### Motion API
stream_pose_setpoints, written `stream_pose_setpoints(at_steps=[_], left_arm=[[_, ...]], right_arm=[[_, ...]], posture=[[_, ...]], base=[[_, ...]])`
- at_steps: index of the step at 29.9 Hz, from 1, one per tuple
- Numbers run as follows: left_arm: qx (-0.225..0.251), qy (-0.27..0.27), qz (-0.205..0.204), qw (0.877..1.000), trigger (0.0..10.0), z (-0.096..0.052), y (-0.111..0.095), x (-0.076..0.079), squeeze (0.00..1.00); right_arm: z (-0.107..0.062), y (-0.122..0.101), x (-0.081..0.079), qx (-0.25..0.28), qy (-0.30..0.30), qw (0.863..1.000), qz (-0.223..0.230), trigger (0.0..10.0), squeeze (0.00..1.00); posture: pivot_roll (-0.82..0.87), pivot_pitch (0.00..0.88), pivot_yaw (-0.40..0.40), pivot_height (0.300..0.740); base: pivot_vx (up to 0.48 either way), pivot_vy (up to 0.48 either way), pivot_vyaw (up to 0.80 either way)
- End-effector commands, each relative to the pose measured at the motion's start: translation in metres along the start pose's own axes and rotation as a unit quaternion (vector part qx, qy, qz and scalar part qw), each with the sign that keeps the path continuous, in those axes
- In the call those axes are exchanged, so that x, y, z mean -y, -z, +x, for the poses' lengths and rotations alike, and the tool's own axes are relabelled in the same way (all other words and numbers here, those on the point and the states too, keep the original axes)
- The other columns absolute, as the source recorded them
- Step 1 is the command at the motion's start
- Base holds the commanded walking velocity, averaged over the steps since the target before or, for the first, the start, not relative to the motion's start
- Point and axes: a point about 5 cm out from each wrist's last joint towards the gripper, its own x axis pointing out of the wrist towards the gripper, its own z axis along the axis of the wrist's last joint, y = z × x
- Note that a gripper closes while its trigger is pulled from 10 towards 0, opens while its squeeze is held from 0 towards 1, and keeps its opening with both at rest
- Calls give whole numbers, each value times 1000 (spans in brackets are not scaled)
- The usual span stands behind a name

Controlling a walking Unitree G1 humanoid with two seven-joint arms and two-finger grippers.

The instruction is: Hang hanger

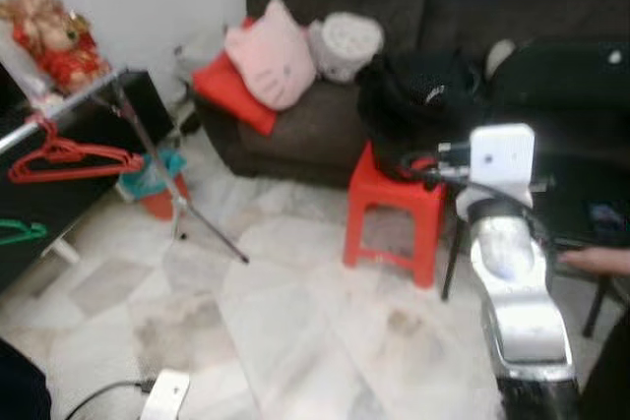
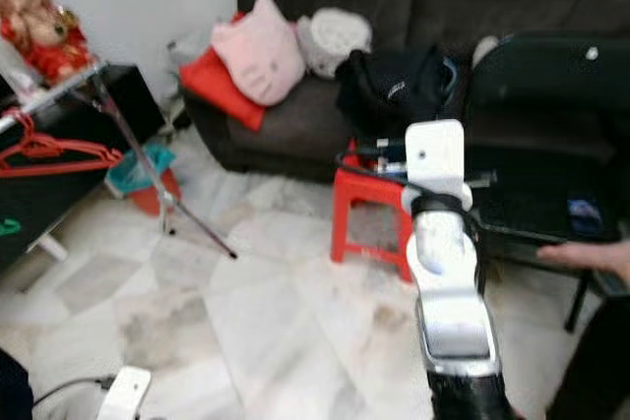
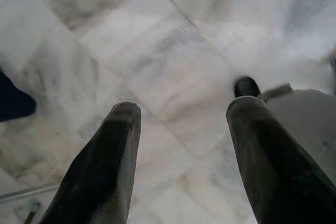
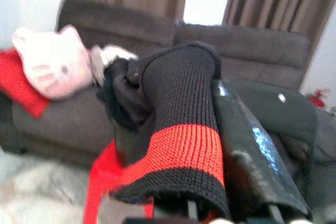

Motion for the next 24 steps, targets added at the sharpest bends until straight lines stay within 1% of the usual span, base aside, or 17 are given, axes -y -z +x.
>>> stream_pose_setpoints(at_steps=[1, 2, 3, 4, 5, 7, 8, 9, 11, 14, 15, 17, 18, 19, 22, 23, 24], left_arm=[[-4, -10, 4, 1000, 10000, -1, 0, -6, 0], [-4, -10, 5, 1000, 10000, -1, 0, -6, 0], [-4, -10, 5, 1000, 10000, -1, 0, -6, 0], [-4, -10, 5, 1000, 10000, -1, 0, -6, 0], [-4, -11, 5, 1000, 10000, -1, 0, -6, 0], [-3, -11, 4, 1000, 10000, -1, 0, -6, 0], [-3, -11, 5, 1000, 10000, -1, 0, -6, 0], [-3, -11, 5, 1000, 10000, -1, 0, -6, 0], [-3, -12, 5, 1000, 10000, -1, 0, -6, 0], [-2, -12, 5, 1000, 10000, -1, 0, -6, 0], [-2, -13, 6, 1000, 10000, -1, 0, -6, 0], [-2, -13, 6, 1000, 10000, -1, 0, -7, 0], [-1, -14, 7, 1000, 10000, -1, -1, -7, 0], [-1, -14, 7, 1000, 10000, -1, -1, -7, 0], [0, -14, 9, 1000, 10000, -1, -1, -7, 0], [0, -15, 9, 1000, 10000, -1, -1, -7, 0], [1, -16, 9, 1000, 10000, -1, -2, -6, 0]], right_arm=[[1, -7, -3, 16, -7, 1000, 1, 10000, 0], [2, -7, -3, 17, -9, 1000, -5, 10000, 0], [3, -9, -2, 27, -13, 999, -25, 10000, 0], [3, -9, -2, 27, -13, 999, -25, 10000, 0], [4, -12, -1, 40, -18, 998, -44, 10000, 0], [7, -15, 4, 50, -12, 998, -45, 10000, 0], [10, -24, 11, 70, 4, 997, -44, 10000, 0], [10, -24, 11, 70, 4, 997, -44, 10000, 0], [14, -56, 20, 154, 20, 987, -47, 10000, 0], [14, -74, 22, 201, 20, 978, -52, 10000, 0], [13, -85, 22, 225, 14, 973, -43, 10000, 0], [8, -113, 16, 285, -17, 958, -28, 10000, 0], [0, -135, 4, 333, -63, 940, -28, 10000, 0], [-3, -140, 0, 345, -79, 935, -30, 10000, 0], [-14, -146, -21, 364, -155, 918, -9, 10000, 0], [-18, -145, -31, 365, -188, 912, -2, 10000, 0], [-26, -134, -51, 343, -256, 904, 10, 10000, 0]], posture=[[-73, 0, 110, 740], [-73, 0, 110, 740], [-73, 0, 110, 740], [-73, 0, 110, 740], [-73, 0, 111, 740], [-76, 0, 112, 740], [-76, 0, 112, 740], [-76, 0, 112, 740], [-78, 0, 112, 740], [-79, 0, 114, 740], [-80, 0, 115, 740], [-82, 0, 115, 740], [-86, 0, 116, 740], [-86, 0, 116, 740], [-86, 0, 115, 740], [-86, 0, 115, 740], [-85, 0, 113, 740]], base=[[0, 0, 0], [0, 0, 0], [0, 0, 0], [0, 0, 0], [0, 0, 0], [0, 0, 0], [0, 0, 0], [0, 0, 0], [0, 0, 0], [0, 0, 0], [0, 0, 0], [0, 0, 0], [0, 0, 0], [0, 0, 0], [0, 0, 0], [0, 0, 0], [0, 0, 0]])
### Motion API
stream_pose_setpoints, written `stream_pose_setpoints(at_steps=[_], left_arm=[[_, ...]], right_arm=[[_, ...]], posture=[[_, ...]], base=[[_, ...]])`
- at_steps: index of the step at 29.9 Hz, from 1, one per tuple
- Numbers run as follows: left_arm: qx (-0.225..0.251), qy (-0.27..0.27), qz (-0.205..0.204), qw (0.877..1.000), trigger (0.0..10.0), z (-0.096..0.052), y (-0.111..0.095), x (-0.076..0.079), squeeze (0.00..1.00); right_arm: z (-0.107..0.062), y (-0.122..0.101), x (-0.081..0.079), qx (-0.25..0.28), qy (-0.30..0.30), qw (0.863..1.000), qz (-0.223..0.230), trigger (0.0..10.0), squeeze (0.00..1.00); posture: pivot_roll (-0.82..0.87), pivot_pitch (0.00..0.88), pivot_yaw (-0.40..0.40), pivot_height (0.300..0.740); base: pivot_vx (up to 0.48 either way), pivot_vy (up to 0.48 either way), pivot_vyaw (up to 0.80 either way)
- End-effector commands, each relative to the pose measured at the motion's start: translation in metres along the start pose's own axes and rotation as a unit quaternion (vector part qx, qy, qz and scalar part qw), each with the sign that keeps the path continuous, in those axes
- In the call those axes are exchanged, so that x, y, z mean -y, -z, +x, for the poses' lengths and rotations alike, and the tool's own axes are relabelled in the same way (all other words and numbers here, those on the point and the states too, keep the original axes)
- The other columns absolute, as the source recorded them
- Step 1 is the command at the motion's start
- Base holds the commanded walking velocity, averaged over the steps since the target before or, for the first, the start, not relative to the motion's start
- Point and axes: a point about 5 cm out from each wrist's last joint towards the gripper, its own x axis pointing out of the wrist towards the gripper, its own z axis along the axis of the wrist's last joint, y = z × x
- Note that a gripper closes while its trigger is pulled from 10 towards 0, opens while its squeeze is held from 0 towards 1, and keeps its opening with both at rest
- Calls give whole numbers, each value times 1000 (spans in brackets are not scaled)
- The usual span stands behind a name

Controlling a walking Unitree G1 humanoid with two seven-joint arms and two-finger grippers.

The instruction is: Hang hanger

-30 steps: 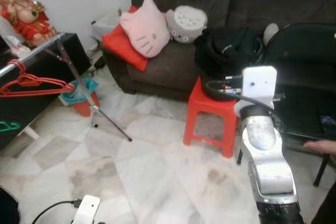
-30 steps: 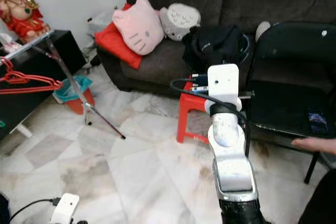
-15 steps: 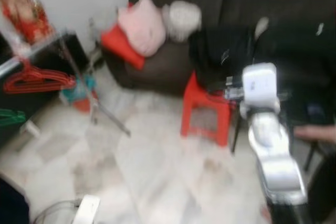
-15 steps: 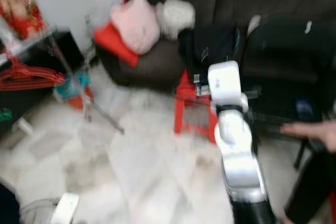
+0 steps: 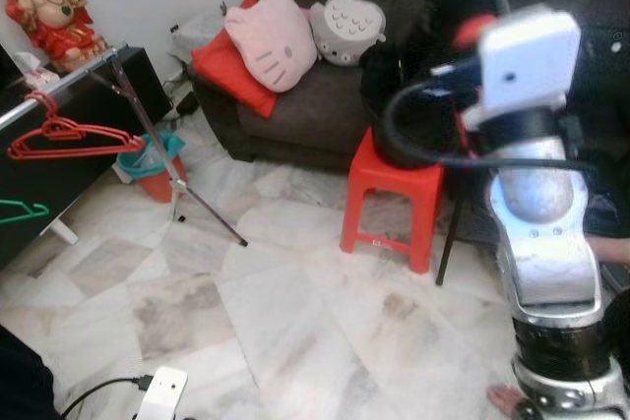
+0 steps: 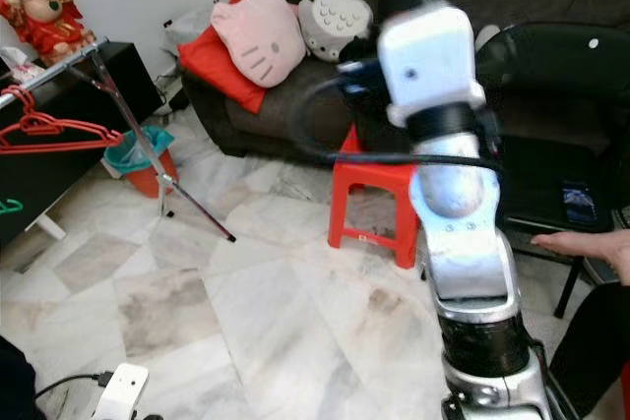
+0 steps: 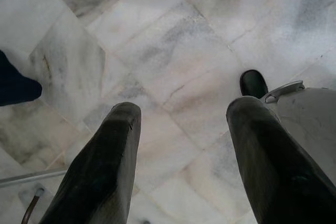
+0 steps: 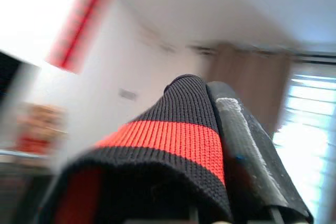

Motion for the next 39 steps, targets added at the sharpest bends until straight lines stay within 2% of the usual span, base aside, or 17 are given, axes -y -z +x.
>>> stream_pose_setpoints(at_steps=[1, 3, 4, 5, 9, 11, 12, 13, 14, 16, 18, 19, 20, 23, 27, 33, 39], left_arm=[[-4, -7, 6, 1000, 10000, -1, 2, -3, 0], [-4, -7, 5, 1000, 10000, -1, 2, -3, 0], [-4, -7, 4, 1000, 10000, -1, 3, -3, 0], [-4, -6, 3, 1000, 10000, -1, 3, -3, 0], [-8, 0, 4, 1000, 10000, -1, 3, -2, 0], [-9, 2, 5, 1000, 10000, -1, 3, -2, 0], [-9, 1, 6, 1000, 10000, -1, 3, -2, 0], [-9, 1, 7, 1000, 10000, -1, 3, -3, 0], [-9, 1, 7, 1000, 10000, -1, 3, -3, 0], [-9, 0, 6, 1000, 10000, -1, 3, -3, 0], [-9, -1, 5, 1000, 10000, -1, 3, -3, 0], [-9, -1, 5, 1000, 10000, -1, 3, -3, 0], [-8, -2, 4, 1000, 10000, -1, 3, -3, 0], [-5, -8, -2, 1000, 10000, -1, 3, -3, 0], [6, -16, -19, 1000, 10000, -1, 3, -3, 0], [28, -17, -41, 999, 10000, -2, 5, -2, 0], [44, -40, -116, 991, 10000, -4, 12, 0, 0]], right_arm=[[-9, 6, -33, -19, -96, 994, 49, 10000, 0], [-20, 16, -49, -51, -150, 985, 70, 10000, 0], [-32, 29, -59, -92, -174, 977, 84, 10000, 0], [-37, 35, -60, -110, -174, 975, 87, 10000, 0], [-62, 81, -37, -237, -75, 966, 75, 10000, 0], [-84, 110, -20, -324, -2, 943, 73, 10000, 0], [-101, 126, -10, -372, 43, 925, 70, 10000, 0], [-126, 144, 2, -427, 98, 896, 69, 10000, 0], [-126, 144, 2, -427, 98, 896, 69, 10000, 0], [-156, 162, 6, -487, 124, 862, 65, 10000, 0], [-174, 173, 5, -518, 135, 842, 64, 10000, 0], [-174, 173, 5, -518, 135, 842, 64, 10000, 0], [-190, 182, 1, -538, 154, 826, 71, 10000, 0], [-203, 190, -4, -543, 171, 818, 77, 10000, 0], [-208, 193, -12, -528, 198, 821, 92, 10000, 0], [-207, 184, -17, -477, 241, 836, 123, 10000, 0], [-220, 174, -17, -436, 303, 832, 158, 10000, 0]], posture=[[-83, 0, 113, 740], [-79, 0, 109, 740], [-78, 0, 108, 740], [-78, 0, 108, 740], [-83, 0, 110, 740], [-84, 0, 111, 740], [-81, 0, 113, 740], [-81, 0, 113, 740], [-81, 0, 113, 740], [-75, 0, 112, 740], [-76, 0, 111, 740], [-76, 0, 111, 740], [-70, 0, 110, 740], [-64, 0, 108, 740], [-44, 0, 105, 740], [-45, 0, 102, 740], [-47, 0, 90, 740]], base=[[0, 0, 0], [0, 0, 0], [0, 0, 0], [0, 0, 0], [0, 0, 0], [0, 0, 0], [0, 0, 0], [0, 0, 0], [0, 0, 0], [0, 0, 0], [0, 0, 0], [0, 0, 0], [0, 0, 0], [0, 0, 0], [0, 0, 0], [0, 0, 0], [0, 0, 0]])
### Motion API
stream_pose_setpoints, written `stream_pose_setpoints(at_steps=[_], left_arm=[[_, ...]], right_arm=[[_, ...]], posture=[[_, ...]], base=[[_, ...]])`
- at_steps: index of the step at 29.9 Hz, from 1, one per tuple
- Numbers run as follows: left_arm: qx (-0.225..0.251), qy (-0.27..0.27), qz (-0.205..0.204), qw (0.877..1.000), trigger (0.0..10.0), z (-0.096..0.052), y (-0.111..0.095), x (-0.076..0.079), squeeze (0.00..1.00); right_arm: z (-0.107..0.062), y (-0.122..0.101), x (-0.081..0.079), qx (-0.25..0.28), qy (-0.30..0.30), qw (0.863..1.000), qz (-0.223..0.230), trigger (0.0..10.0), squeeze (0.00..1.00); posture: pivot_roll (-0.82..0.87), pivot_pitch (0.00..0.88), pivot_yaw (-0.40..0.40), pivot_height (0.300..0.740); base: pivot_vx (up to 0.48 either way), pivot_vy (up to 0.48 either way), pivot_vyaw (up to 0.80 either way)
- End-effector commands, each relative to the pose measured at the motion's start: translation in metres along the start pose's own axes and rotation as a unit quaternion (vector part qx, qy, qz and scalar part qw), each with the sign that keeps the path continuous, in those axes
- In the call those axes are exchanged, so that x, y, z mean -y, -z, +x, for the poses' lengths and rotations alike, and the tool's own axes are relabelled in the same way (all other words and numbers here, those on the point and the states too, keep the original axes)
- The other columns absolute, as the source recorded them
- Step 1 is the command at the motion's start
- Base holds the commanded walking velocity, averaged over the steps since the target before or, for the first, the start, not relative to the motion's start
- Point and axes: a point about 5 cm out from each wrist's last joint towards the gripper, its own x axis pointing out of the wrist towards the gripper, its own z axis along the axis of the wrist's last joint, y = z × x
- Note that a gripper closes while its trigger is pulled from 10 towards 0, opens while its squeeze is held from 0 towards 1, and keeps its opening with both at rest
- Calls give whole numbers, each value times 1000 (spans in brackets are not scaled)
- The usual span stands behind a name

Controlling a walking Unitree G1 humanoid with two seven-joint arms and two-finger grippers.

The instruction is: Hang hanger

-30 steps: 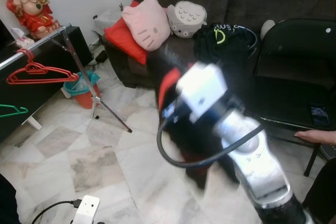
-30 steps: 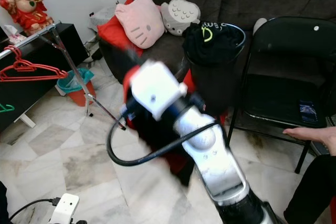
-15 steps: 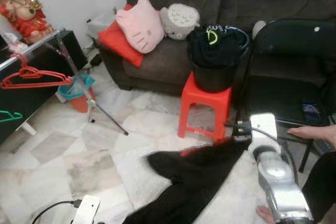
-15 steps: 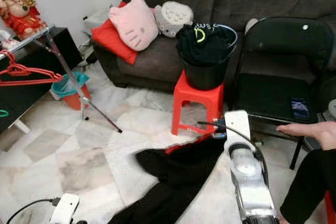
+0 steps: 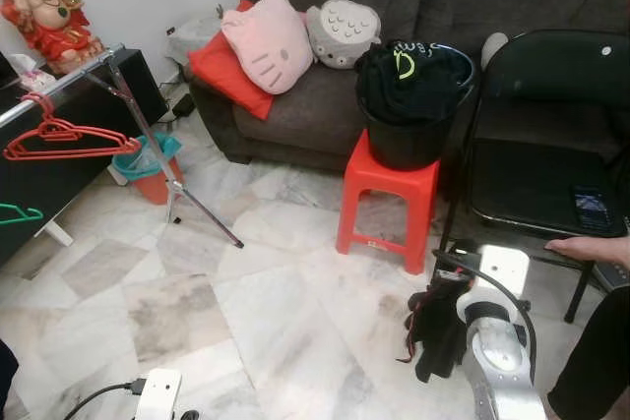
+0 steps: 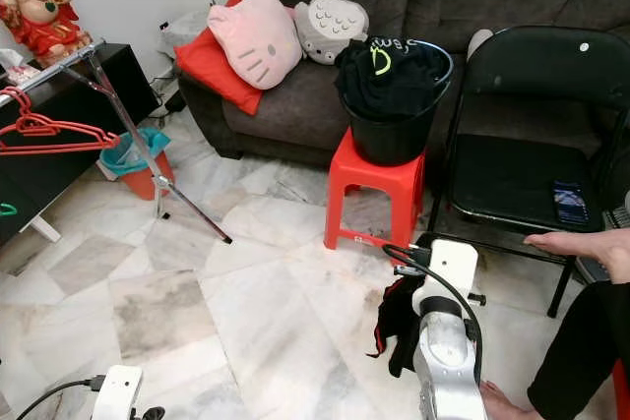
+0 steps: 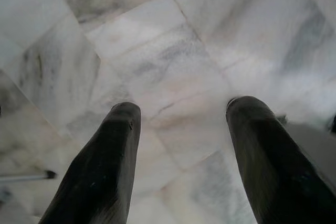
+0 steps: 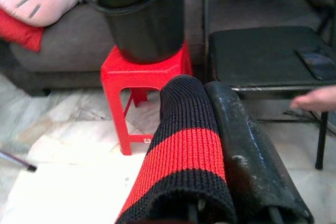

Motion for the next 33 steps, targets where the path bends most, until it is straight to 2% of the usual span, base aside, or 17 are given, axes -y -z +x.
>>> stream_pose_setpoints(at_steps=[1, 8, 13, 15, 33], left_arm=[[0, -13, -19, 1000, 10000, -1, 3, -4, 0], [4, -7, -28, 1000, 10000, -2, 5, -1, 0], [2, -5, -32, 999, 10000, -2, 7, 0, 0], [1, -4, -31, 1000, 10000, -2, 8, 0, 0], [-5, -5, -24, 1000, 10000, -4, 12, -2, 0]], right_arm=[[0, -12, 1, 36, 7, 999, 22, 10000, 0], [-3, -4, 3, 28, 21, 999, 40, 10000, 0], [-6, -3, -2, 36, 16, 999, 35, 10000, 0], [-7, -6, -2, 49, 16, 998, 21, 10000, 0], [-11, 0, 1, 47, 20, 999, 17, 10000, 0]], posture=[[-47, 0, 90, 740], [-35, 0, 72, 740], [-41, 0, 73, 740], [-45, 0, 74, 740], [-42, 0, 69, 740]], base=[[0, 0, 0], [0, 0, 0], [0, 0, 0], [0, 0, 800], [0, 0, 800]])
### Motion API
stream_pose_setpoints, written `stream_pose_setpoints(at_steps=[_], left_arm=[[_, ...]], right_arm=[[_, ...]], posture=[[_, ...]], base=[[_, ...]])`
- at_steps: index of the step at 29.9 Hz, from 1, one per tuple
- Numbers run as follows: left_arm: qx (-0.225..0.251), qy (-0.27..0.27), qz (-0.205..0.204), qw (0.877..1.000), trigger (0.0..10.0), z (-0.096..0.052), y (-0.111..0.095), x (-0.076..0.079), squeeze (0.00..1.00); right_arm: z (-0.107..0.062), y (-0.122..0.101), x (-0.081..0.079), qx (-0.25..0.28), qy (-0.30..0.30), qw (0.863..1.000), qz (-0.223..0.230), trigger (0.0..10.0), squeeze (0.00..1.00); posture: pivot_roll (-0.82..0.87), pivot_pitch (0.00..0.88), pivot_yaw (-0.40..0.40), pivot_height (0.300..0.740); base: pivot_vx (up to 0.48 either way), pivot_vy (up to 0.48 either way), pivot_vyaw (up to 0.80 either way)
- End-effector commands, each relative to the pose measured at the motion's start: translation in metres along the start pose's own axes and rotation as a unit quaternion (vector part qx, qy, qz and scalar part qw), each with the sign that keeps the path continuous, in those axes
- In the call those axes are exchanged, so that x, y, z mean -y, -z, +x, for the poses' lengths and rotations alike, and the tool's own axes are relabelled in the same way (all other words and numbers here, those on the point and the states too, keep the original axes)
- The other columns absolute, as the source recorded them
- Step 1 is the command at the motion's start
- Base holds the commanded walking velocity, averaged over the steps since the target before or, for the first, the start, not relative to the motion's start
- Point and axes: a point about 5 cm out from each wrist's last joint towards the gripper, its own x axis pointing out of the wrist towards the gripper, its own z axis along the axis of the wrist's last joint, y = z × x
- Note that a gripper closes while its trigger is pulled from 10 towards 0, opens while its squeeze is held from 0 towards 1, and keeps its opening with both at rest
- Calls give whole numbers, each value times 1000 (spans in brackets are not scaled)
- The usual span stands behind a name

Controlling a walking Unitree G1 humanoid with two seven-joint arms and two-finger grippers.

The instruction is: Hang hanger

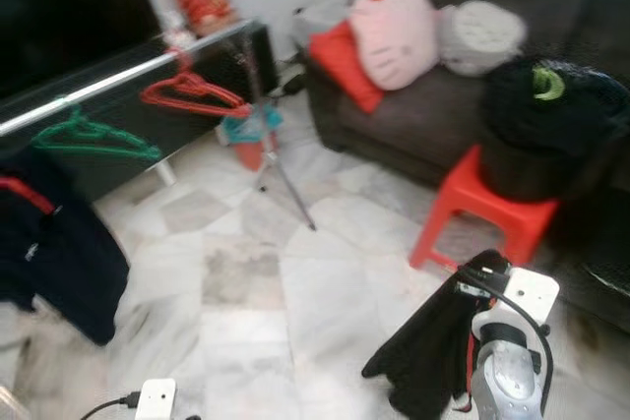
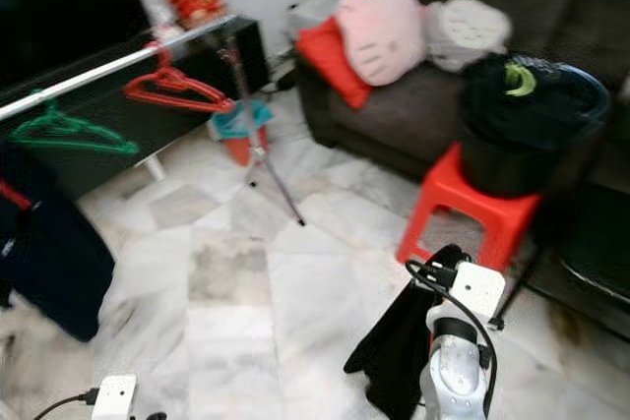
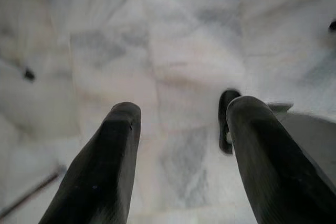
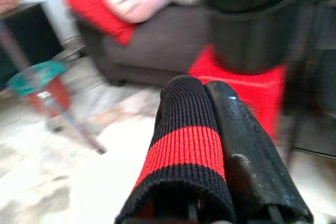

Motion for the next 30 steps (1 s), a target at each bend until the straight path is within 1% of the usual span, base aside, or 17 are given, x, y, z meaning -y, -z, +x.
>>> stream_pose_setpoints(at_steps=[1, 4, 7, 11, 16, 29, 30], left_arm=[[-3, -3, 1, 1000, 10000, 0, 1, -1, 0], [-3, -3, 1, 1000, 10000, 0, 1, -1, 0], [-3, -3, 0, 1000, 10000, 0, 2, 0, 0], [-4, -3, -3, 1000, 10000, 0, 3, 2, 0], [-5, -3, -4, 1000, 10000, 0, 4, 3, 0], [-2, -4, -6, 1000, 10000, 1, 0, 2, 0], [0, -4, -6, 1000, 10000, 1, -2, 2, 0]], right_arm=[[2, -5, 4, 15, 2, 1000, -8, 10000, 0], [3, -6, 5, 20, -1, 1000, -15, 10000, 0], [5, -13, 5, 39, -15, 998, -39, 10000, 0], [6, -14, 7, 43, -16, 998, -48, 10000, 0], [6, -15, 9, 46, -18, 997, -54, 10000, 0], [10, -21, 3, 55, -34, 996, -62, 10000, 0], [12, -22, 2, 54, -35, 996, -62, 10000, 0]], posture=[[-42, 0, 69, 740], [-42, 0, 64, 740], [-42, 0, 57, 740], [-41, 0, 54, 740], [-42, 0, 52, 740], [-32, 0, 57, 740], [-30, 0, 57, 740]], base=[[0, 0, 800], [0, 0, 800], [0, 0, 800], [0, 0, 800], [0, 0, 800], [0, 0, 800], [0, 0, 0]])
